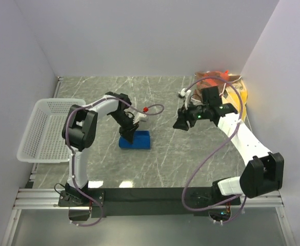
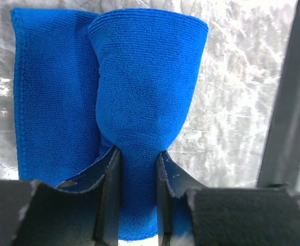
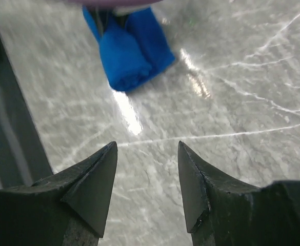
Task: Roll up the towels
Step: Roll the towel
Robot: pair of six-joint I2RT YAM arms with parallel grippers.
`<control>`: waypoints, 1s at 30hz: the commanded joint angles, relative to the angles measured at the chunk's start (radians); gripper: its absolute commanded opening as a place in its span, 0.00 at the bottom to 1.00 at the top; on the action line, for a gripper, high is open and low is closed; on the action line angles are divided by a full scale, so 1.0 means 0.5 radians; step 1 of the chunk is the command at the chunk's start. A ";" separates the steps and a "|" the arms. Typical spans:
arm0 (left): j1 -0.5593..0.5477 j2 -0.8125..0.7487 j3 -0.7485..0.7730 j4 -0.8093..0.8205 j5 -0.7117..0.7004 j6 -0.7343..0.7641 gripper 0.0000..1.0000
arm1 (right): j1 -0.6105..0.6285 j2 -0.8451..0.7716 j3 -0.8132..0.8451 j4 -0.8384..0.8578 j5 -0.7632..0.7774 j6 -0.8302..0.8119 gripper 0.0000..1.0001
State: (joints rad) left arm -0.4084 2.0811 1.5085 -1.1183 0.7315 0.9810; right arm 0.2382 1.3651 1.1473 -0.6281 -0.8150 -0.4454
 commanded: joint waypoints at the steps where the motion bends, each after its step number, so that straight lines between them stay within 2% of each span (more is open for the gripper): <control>1: -0.002 0.258 0.075 -0.129 -0.144 0.041 0.13 | 0.238 -0.116 -0.095 -0.002 0.343 -0.165 0.57; 2: 0.001 0.286 0.097 -0.150 -0.144 0.038 0.13 | 0.326 -0.144 -0.131 0.035 0.466 -0.177 0.58; 3: 0.004 0.326 0.115 -0.156 -0.147 0.035 0.13 | 0.525 -0.144 -0.144 0.108 0.568 -0.201 0.58; 6: 0.007 0.369 0.167 -0.166 -0.150 0.023 0.14 | 0.826 -0.052 -0.138 0.277 0.859 -0.226 0.59; 13: 0.010 0.458 0.275 -0.199 -0.153 -0.026 0.17 | 1.241 0.478 0.138 0.529 1.252 -0.352 0.61; 18: 0.034 0.516 0.324 -0.245 -0.128 -0.032 0.21 | 1.373 0.770 0.258 0.624 1.387 -0.480 0.63; 19: 0.044 0.522 0.339 -0.255 -0.122 -0.032 0.21 | 1.389 0.837 0.264 0.645 1.400 -0.496 0.84; 22: 0.053 0.541 0.355 -0.282 -0.110 -0.011 0.22 | 1.404 0.966 0.289 0.695 1.437 -0.545 0.87; 25: 0.071 0.535 0.361 -0.304 -0.095 -0.002 0.22 | 1.404 1.064 0.273 0.713 1.461 -0.615 0.87; 27: 0.080 0.541 0.364 -0.313 -0.092 0.008 0.22 | 1.404 1.089 0.243 0.738 1.461 -0.673 0.81; 30: 0.108 0.556 0.370 -0.337 -0.070 0.014 0.22 | 1.404 1.111 0.194 0.707 1.394 -0.708 0.59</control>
State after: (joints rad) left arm -0.3584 2.2761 1.7172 -1.3422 0.8265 0.9447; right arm 0.9428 1.9148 1.2495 -0.2970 -0.1005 -0.7574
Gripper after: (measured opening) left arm 0.295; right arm 0.643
